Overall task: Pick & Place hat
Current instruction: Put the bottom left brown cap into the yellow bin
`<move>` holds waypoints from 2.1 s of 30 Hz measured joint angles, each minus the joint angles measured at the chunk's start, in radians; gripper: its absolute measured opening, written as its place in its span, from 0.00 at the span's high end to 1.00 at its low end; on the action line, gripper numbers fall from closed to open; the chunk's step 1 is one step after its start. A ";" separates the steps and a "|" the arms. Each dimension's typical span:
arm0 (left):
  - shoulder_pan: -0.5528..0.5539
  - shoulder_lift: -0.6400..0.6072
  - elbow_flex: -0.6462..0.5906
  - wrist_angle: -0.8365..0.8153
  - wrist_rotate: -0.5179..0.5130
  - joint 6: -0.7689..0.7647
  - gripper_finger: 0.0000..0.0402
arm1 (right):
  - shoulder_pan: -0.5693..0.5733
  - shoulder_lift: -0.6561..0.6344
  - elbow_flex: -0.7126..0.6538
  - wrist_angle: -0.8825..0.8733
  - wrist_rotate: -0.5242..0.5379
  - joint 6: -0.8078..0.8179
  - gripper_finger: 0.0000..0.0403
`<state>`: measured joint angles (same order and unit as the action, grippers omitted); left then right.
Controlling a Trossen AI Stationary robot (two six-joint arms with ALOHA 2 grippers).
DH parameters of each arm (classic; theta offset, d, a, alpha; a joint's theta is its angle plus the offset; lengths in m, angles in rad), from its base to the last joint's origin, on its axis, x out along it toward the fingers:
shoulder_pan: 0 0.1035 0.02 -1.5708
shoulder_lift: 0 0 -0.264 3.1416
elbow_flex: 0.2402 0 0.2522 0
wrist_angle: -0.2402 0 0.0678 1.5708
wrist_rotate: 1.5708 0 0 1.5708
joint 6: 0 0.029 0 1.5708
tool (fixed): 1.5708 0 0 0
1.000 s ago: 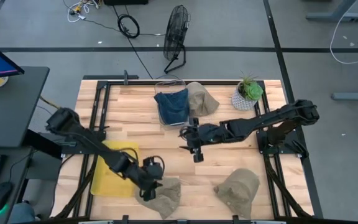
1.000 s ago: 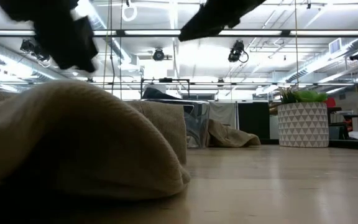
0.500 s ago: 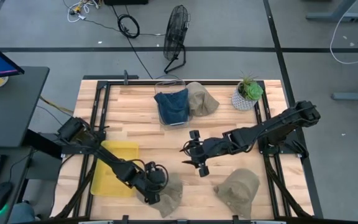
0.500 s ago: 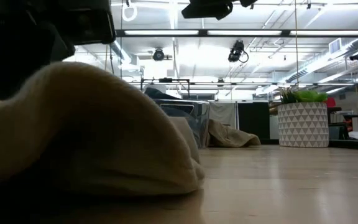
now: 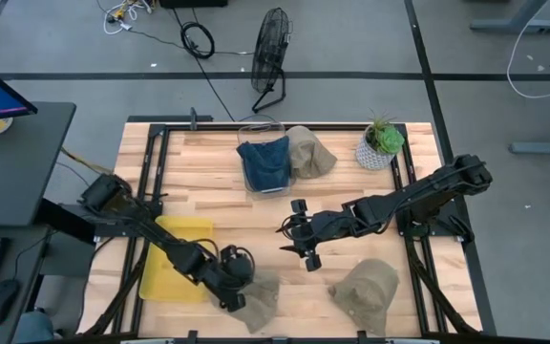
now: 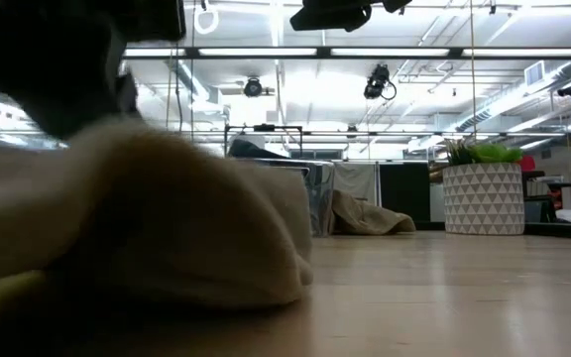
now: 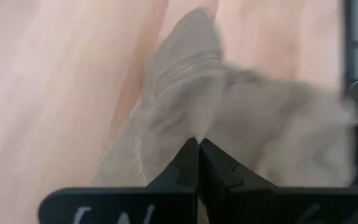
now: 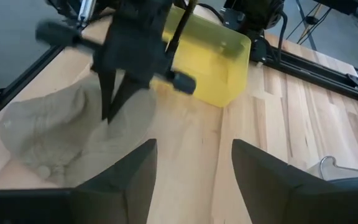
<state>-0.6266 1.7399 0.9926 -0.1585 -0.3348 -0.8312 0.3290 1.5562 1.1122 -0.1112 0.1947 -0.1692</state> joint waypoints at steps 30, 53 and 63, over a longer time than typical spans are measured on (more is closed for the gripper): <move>-0.006 -0.667 0.001 -0.571 -0.247 -0.091 0.99 | 0.000 0.000 0.000 -0.026 0.000 -0.005 0.47; -0.096 -0.673 0.001 -1.083 0.126 0.197 0.99 | -0.001 0.000 0.000 -0.026 -0.001 -0.053 0.47; -0.095 -0.524 0.001 -1.047 0.258 0.737 0.99 | -0.001 0.000 0.000 -0.025 -0.001 -0.052 0.47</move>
<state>-0.7219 1.2161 0.9936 -1.2057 -0.0768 -0.0945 0.3283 1.5566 1.1126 -0.1364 0.1936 -0.2211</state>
